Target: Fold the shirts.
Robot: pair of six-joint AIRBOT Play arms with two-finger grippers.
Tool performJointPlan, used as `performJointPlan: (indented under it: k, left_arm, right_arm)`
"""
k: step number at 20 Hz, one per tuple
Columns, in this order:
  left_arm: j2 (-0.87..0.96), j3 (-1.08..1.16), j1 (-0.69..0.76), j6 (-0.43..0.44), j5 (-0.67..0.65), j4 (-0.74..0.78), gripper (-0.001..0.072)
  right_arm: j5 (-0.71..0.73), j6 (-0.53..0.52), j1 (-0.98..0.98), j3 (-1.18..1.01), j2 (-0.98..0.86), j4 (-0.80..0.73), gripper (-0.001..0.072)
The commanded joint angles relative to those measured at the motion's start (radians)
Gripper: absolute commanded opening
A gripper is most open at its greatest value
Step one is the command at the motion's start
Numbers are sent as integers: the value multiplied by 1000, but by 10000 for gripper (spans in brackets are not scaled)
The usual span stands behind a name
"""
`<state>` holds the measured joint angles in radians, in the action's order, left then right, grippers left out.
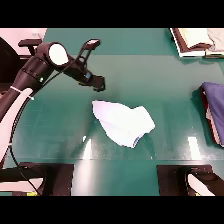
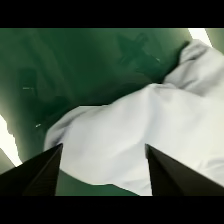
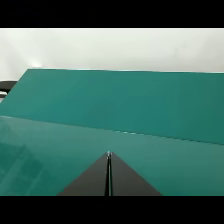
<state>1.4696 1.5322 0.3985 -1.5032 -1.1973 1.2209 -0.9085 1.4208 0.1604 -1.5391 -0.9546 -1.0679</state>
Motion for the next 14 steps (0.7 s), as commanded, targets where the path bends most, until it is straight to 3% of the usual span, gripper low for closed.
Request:
performJointPlan:
  k: [1, 7, 10, 12, 13, 14]
  left_arm:
    - [37, -112, -101, -16, 50, -53, 607]
    - [144, -204, -67, 31, 98, -181, 607]
    - [165, -203, -51, 29, 89, -183, 593]
    - [164, -203, -51, 31, 78, -181, 166]
    - [164, -200, -51, 31, 77, -181, 33]
    - [161, -196, -51, 36, 78, -181, 30]
  right_arm:
    - [-13, 0, 0, 0, 1, 0, 16]
    - [-84, 6, 0, 1, -1, 0, 16]
    - [-200, 54, -19, 1, -28, -5, 16]
    - [-333, 64, -59, 2, -66, -5, 16]
    - [-391, 64, -78, 2, -88, -6, 16]
    - [-447, 64, -102, 2, -113, -6, 16]
